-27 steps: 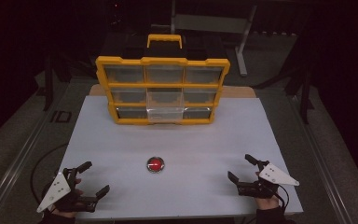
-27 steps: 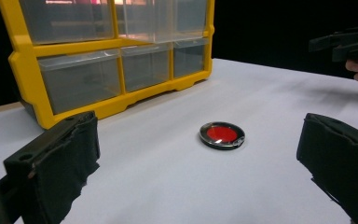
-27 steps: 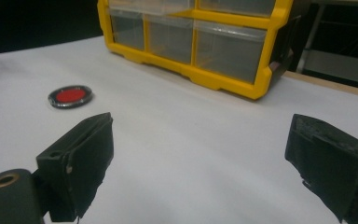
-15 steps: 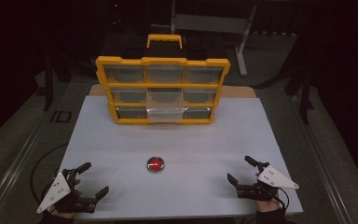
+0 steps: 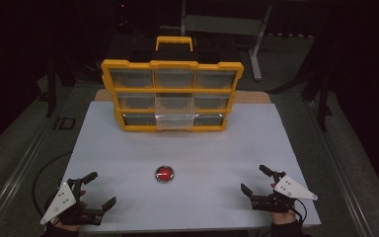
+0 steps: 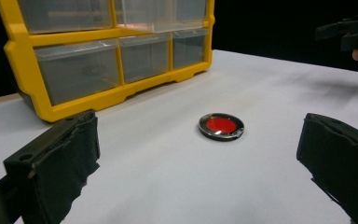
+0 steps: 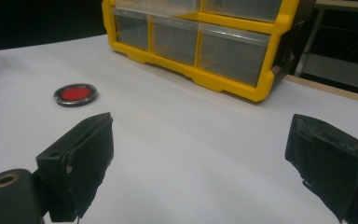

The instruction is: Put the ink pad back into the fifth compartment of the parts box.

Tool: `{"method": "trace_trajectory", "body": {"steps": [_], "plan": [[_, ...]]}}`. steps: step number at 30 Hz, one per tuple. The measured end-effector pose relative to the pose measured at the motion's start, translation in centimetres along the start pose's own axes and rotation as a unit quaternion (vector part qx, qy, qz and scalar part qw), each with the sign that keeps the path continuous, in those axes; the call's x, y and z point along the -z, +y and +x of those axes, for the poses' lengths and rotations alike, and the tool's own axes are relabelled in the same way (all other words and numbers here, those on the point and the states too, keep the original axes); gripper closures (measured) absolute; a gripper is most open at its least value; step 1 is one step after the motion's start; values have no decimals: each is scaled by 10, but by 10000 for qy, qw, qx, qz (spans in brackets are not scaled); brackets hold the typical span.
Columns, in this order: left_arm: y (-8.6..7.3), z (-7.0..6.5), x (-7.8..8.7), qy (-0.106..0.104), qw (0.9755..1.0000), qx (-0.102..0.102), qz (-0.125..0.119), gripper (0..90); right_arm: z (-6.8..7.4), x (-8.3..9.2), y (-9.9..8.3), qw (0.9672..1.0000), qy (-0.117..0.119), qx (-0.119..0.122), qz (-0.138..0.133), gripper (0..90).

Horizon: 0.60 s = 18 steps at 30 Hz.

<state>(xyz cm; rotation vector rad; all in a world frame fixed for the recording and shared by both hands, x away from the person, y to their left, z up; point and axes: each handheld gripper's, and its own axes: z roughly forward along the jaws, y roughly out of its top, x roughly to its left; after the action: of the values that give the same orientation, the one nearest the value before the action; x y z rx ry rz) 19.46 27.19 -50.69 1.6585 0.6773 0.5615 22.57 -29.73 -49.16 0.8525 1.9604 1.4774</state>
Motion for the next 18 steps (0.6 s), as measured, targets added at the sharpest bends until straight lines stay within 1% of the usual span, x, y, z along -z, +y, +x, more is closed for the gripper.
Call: {"method": "trace_trajectory", "body": {"steps": [5, 6, 7, 9, 10, 11, 13, 15, 16, 18], "plan": [[6, 1, 1, -44, 10000, 70, -8, 0, 1, 0, 1, 10000, -21, 25, -9, 79], [6, 1, 1, -44, 10000, 70, -8, 1, 1, 0, 1, 10000, -15, -2, -7, 79], [10, 2, 2, -67, 9998, 151, -51, 0, 1, 0, 1, 10000, -23, -9, -5, 79], [14, 3, 2, -41, 9998, 207, -1, 1, 1, 0, 2, 10000, -15, -10, -13, 79], [15, 3, 1, -44, 9998, 198, 38, 1, 1, 0, 2, 10000, -22, -12, -3, 79], [17, 3, 1, -52, 9997, 222, 103, 1, 1, 0, 2, 10000, -28, 7, -1, 79], [20, 4, -1, -143, 9992, 328, 181, 1, 2, 1, 3, 10000, -26, 11, -24, 79], [24, 3, -2, -136, 9991, 295, 256, 0, 2, 1, 3, 10000, -31, 8, -32, 79], [27, 2, -2, -164, 9991, 290, 273, 0, 2, 1, 3, 10000, -33, 6, -34, 79], [34, 1, -3, -214, 9988, 326, 292, 0, 2, 1, 3, 10000, -20, 21, -41, 79]]}}
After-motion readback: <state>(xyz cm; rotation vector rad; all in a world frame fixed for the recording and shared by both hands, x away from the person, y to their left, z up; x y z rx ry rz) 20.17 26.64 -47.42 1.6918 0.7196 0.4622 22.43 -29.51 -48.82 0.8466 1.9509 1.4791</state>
